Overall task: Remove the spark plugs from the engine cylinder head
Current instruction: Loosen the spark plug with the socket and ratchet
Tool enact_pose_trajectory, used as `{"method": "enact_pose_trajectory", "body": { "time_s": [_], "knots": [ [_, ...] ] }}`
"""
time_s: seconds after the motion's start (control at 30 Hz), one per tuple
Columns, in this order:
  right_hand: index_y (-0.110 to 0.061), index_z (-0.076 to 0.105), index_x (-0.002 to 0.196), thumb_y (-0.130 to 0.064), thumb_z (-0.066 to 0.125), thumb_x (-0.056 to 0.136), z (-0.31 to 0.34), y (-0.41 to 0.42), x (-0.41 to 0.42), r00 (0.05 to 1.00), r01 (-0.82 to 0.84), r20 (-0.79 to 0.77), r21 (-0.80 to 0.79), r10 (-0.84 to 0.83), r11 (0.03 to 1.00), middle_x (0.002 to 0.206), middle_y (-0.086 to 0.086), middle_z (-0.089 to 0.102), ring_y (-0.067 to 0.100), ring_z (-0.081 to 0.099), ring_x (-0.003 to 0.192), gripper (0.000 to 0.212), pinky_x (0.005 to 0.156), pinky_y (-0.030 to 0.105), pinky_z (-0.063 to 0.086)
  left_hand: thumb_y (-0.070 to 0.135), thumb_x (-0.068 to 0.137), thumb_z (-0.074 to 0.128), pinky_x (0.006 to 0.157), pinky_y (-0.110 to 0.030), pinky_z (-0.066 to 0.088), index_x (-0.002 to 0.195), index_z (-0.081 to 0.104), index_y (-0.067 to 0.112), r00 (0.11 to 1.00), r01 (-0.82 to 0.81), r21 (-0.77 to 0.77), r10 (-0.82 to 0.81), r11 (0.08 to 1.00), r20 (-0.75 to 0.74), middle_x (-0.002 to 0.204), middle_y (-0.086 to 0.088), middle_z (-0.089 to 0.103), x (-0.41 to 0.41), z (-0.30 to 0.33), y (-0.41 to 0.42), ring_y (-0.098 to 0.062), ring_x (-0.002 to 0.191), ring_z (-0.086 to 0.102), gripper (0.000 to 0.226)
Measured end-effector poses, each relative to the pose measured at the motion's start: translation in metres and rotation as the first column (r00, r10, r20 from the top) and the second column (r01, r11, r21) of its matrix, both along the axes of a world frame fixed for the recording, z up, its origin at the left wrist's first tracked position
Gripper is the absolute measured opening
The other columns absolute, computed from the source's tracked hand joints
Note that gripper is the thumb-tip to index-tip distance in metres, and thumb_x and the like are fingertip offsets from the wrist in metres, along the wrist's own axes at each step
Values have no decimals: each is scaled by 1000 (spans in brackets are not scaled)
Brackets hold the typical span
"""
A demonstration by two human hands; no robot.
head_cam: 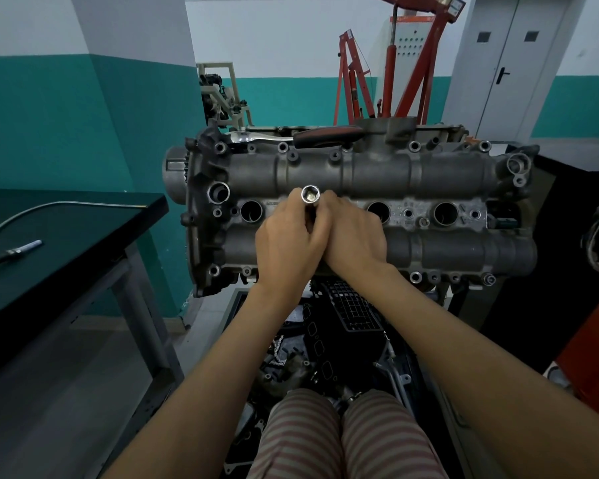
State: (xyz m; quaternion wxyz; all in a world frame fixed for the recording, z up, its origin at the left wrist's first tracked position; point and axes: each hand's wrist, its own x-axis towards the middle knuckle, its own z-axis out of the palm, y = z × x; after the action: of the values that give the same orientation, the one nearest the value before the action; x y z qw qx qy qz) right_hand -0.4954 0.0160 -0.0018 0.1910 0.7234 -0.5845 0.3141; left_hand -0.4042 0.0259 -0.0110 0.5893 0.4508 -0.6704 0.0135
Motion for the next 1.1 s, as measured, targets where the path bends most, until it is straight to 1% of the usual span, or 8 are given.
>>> {"method": "enact_pose_trajectory", "body": {
  "time_s": [0.1, 0.2, 0.37, 0.5, 0.63, 0.8, 0.93, 1.1],
  "knots": [
    [-16, 54, 83, -21, 38, 93, 2, 0, -1, 1000, 0, -4, 25, 0, 1000, 87, 3, 65, 24, 60, 76, 19, 56, 30, 28, 35, 94, 53, 48, -22, 24, 56, 35, 22, 1000, -7, 1, 7, 1000, 5, 46, 11, 33, 1, 2, 0, -6, 43, 36, 43],
    [-21, 39, 69, -18, 39, 91, 5, 1, 0, 999, -9, 45, 46, 7, 999, 82, 6, 65, 26, 60, 73, 22, 55, 30, 26, 36, 91, 57, 46, -21, 24, 52, 23, 30, 1000, -11, -11, 11, 1000, -12, 43, 11, 31, 0, 5, 1, -6, 40, 32, 52],
    [-19, 45, 79, -25, 39, 93, 0, -2, -2, 999, -10, 37, 34, 9, 999, 85, 1, 63, 22, 59, 75, 17, 58, 29, 28, 35, 91, 53, 48, -21, 33, 65, 50, 11, 1000, 17, -23, -17, 1000, -2, 51, 6, 44, 0, 1, 1, -12, 48, 43, 36],
    [-15, 45, 91, -30, 37, 95, 1, -3, 0, 998, -19, 56, 20, 18, 1000, 89, 1, 61, 24, 59, 77, 18, 58, 30, 28, 36, 90, 45, 48, -16, 29, 72, 49, 10, 1000, 1, -11, -1, 1000, 2, 54, 9, 43, 0, 0, 1, -10, 49, 43, 32],
    [-17, 46, 80, -24, 38, 93, 1, -1, 0, 1000, -5, 31, -1, 5, 1000, 80, 3, 63, 23, 59, 69, 17, 55, 29, 27, 33, 93, 52, 47, -22, 28, 61, 45, 14, 999, 36, -17, -36, 999, -41, 45, 9, 36, 1, 1, 0, -9, 43, 37, 38],
    [-26, 26, 57, -21, 38, 91, 6, 1, -1, 997, -27, 77, 46, 23, 999, 74, 3, 62, 22, 51, 64, 36, 55, 30, 24, 32, 92, 58, 46, -31, 35, 59, 52, 6, 997, 44, -30, -46, 999, -54, 44, 5, 40, 0, 3, 1, -14, 43, 39, 42],
    [-23, 35, 65, -23, 38, 92, 4, 1, -1, 999, -3, 52, 57, 0, 998, 78, 3, 63, 23, 56, 70, 27, 57, 30, 27, 34, 92, 56, 51, -31, 39, 70, 56, 4, 999, 29, -13, -29, 999, -17, 52, -2, 51, 0, 2, 4, -17, 50, 49, 37],
    [-15, 47, 92, -29, 39, 93, 1, 1, -1, 998, -29, 52, 47, 26, 998, 84, 3, 64, 25, 60, 76, 16, 58, 30, 29, 28, 91, 54, 47, -15, 29, 70, 48, 8, 1000, 17, 4, -17, 1000, 0, 49, 10, 39, 1, 2, 4, -9, 45, 41, 29]
  ]
}}
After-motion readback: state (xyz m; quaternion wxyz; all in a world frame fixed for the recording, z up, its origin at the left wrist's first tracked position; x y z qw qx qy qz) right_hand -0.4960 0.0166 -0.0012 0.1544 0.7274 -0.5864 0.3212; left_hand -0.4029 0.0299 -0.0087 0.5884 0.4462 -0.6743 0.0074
